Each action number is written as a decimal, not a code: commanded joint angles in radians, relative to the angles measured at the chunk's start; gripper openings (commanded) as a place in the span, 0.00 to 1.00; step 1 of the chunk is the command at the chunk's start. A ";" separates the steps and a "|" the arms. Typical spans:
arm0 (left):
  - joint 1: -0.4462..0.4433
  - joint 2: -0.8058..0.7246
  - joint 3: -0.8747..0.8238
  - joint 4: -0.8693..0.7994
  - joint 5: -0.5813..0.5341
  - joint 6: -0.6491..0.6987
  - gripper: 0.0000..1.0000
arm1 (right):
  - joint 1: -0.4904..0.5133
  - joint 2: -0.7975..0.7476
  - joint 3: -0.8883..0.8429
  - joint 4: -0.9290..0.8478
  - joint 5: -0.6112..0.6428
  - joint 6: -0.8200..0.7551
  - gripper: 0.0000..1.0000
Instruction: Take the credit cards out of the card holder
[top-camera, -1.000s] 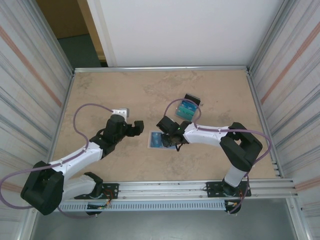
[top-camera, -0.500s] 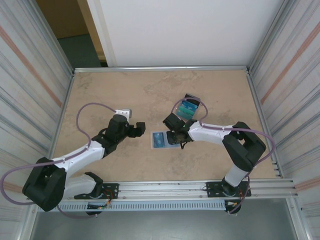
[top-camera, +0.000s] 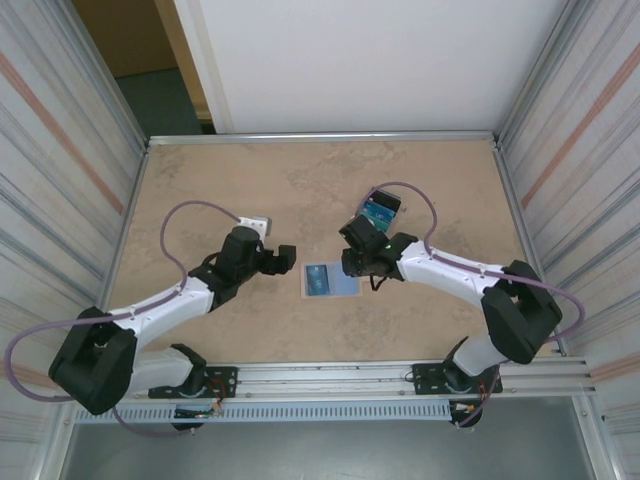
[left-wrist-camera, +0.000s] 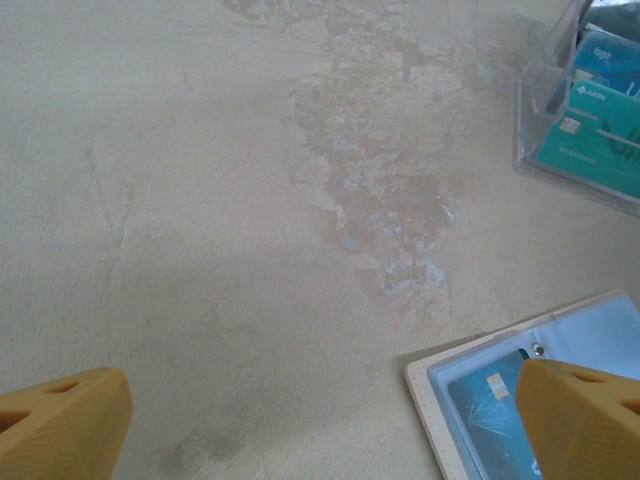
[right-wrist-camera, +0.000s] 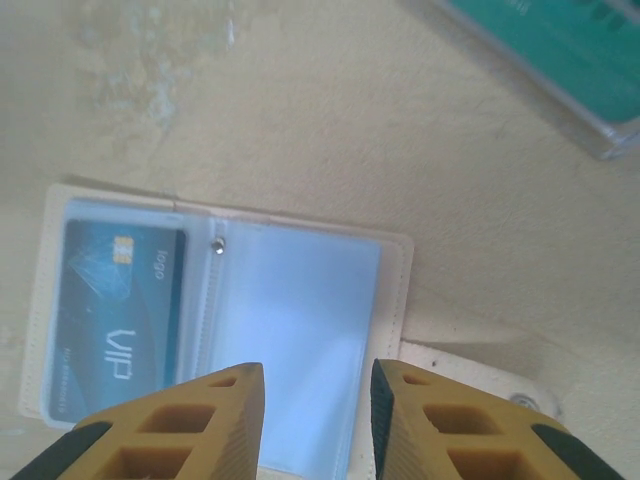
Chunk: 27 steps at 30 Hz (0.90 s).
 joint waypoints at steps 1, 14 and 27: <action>-0.040 0.027 0.037 -0.035 -0.018 0.071 0.99 | -0.029 -0.043 -0.024 0.006 -0.051 0.030 0.32; -0.165 0.252 0.113 -0.090 -0.083 0.135 0.99 | -0.118 0.082 -0.060 0.236 -0.460 0.119 0.27; -0.168 0.308 0.104 -0.113 -0.087 0.134 0.99 | -0.118 0.163 -0.069 0.311 -0.554 0.160 0.26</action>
